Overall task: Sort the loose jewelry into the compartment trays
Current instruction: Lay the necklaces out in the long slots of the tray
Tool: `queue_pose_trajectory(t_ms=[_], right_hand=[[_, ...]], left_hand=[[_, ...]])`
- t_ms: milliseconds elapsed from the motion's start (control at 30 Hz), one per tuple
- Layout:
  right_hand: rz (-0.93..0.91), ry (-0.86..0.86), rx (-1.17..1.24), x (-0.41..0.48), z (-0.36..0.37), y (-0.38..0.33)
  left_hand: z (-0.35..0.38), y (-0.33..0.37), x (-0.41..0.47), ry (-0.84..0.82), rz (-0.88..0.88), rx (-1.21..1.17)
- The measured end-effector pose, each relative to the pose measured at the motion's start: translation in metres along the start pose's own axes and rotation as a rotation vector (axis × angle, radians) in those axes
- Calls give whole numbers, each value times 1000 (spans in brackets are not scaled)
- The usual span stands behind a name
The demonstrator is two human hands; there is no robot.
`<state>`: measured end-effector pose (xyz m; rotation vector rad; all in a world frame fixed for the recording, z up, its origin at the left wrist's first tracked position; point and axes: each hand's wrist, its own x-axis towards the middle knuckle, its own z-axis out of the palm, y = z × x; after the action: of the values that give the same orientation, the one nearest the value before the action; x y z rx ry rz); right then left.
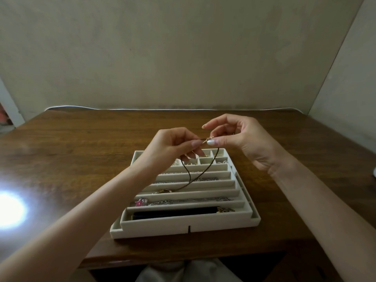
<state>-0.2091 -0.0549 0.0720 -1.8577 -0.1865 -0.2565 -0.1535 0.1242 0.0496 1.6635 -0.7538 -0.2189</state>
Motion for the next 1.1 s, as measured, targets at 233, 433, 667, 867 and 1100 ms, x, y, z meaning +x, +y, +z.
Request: queue_pose_trajectory(t_ms=[233,433,667,867,1100], right_hand=[[-7,-65,5,1,0,5],[16,-79,132,1,0,7],[103,-126,263,2,5,9],[61,-82,246,3,1,10],[19,-48,195,4,0,11]], left_hand=[[-3,1,-1,23,-5,-92],[0,4,-2,20,-14,-136],[3,1,0,101,103,55],[-2,-2,1,170,142,126],[1,3,0,14,6,-130]])
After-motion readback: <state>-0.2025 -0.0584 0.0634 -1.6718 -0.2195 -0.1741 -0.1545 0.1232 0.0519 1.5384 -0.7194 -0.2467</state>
